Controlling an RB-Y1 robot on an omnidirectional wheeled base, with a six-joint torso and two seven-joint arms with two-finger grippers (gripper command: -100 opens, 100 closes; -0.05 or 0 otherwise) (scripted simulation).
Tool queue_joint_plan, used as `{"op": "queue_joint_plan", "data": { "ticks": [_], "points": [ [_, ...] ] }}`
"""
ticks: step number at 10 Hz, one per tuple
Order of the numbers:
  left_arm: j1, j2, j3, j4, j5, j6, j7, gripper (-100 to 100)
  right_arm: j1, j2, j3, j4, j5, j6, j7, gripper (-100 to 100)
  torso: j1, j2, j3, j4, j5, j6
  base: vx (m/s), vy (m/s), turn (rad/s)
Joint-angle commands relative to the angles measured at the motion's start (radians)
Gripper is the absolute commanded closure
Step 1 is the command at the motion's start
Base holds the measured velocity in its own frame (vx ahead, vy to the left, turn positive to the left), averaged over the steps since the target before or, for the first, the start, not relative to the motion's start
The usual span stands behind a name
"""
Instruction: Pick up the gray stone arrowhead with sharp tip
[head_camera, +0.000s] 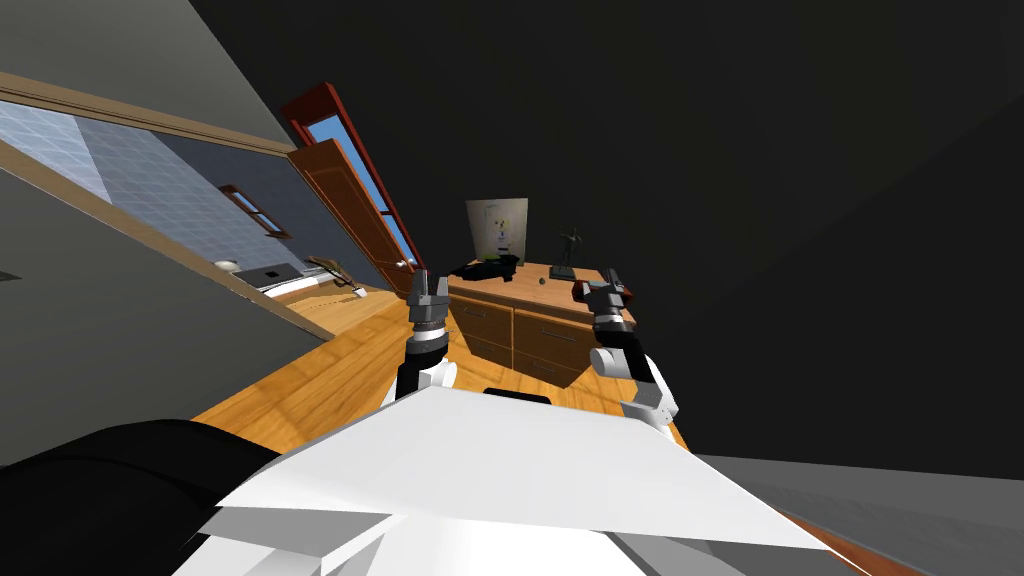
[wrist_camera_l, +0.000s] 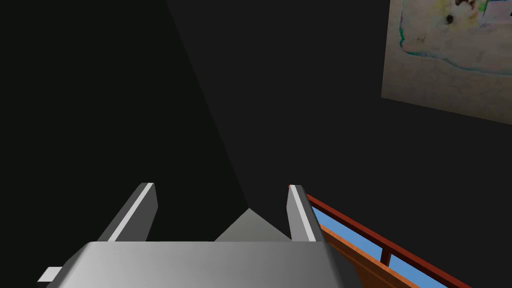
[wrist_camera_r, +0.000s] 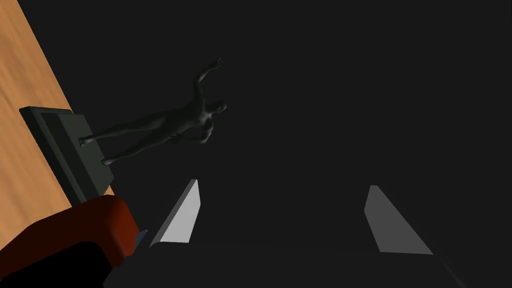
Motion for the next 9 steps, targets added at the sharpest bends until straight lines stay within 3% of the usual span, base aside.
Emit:
{"op": "queue_joint_plan", "data": {
  "ticks": [1, 2, 3, 4, 5, 7, 8, 9],
  "points": [
    [0.000, 0.000, 0.000, 0.000, 0.000, 0.000, 0.000, 0, -0.022, -0.006, -0.003, 0.017, -0.002, 0.050, -0.050, -100, 0.000, 0.000, 0.000, 0.000, 0.000, 0.000, -0.043, 0.044, 0.031],
    [0.000, 0.000, 0.000, 0.000, 0.000, 0.000, 0.000, 0, -0.022, -0.006, -0.003, 0.017, -0.002, 0.055, -0.057, -100, 0.000, 0.000, 0.000, 0.000, 0.000, 0.000, -0.020, 0.023, -0.008],
    [0.000, 0.000, 0.000, 0.000, 0.000, 0.000, 0.000, 0, -0.066, -0.016, -0.011, 0.048, -0.005, 0.097, -0.097, -100, -0.002, -0.001, -0.001, 0.000, 0.000, 0.001, -0.041, 0.042, 0.063],
    [0.000, 0.000, 0.000, 0.000, 0.000, 0.000, 0.000, 0, -0.066, -0.016, -0.011, 0.048, -0.005, 0.117, -0.121, -100, -0.001, -0.001, 0.000, 0.000, 0.000, 0.000, -0.039, 0.041, 0.041],
    [0.000, 0.000, 0.000, 0.000, 0.000, 0.000, 0.000, 0, -0.111, -0.026, -0.019, 0.081, -0.008, 0.147, -0.152, -100, -0.001, -0.001, 0.000, 0.000, 0.000, 0.000, -0.047, 0.049, 0.077],
    [0.000, 0.000, 0.000, 0.000, 0.000, 0.000, 0.000, 0, -0.112, -0.026, -0.019, 0.081, -0.008, 0.186, -0.186, -100, -0.001, 0.000, 0.000, 0.000, 0.000, 0.001, -0.026, 0.031, 0.015],
    [0.000, 0.000, 0.000, 0.000, 0.000, 0.000, 0.000, 0, -0.158, -0.036, -0.028, 0.116, -0.010, 0.223, -0.227, -100, -0.002, -0.001, -0.001, 0.000, 0.000, 0.001, -0.035, 0.038, 0.075],
    [0.000, 0.000, 0.000, 0.000, 0.000, 0.000, 0.000, 0, -0.158, -0.036, -0.028, 0.116, -0.010, 0.247, -0.251, -100, -0.001, -0.001, -0.001, 0.000, 0.000, 0.000, -0.037, 0.042, 0.052]
  ]
}}
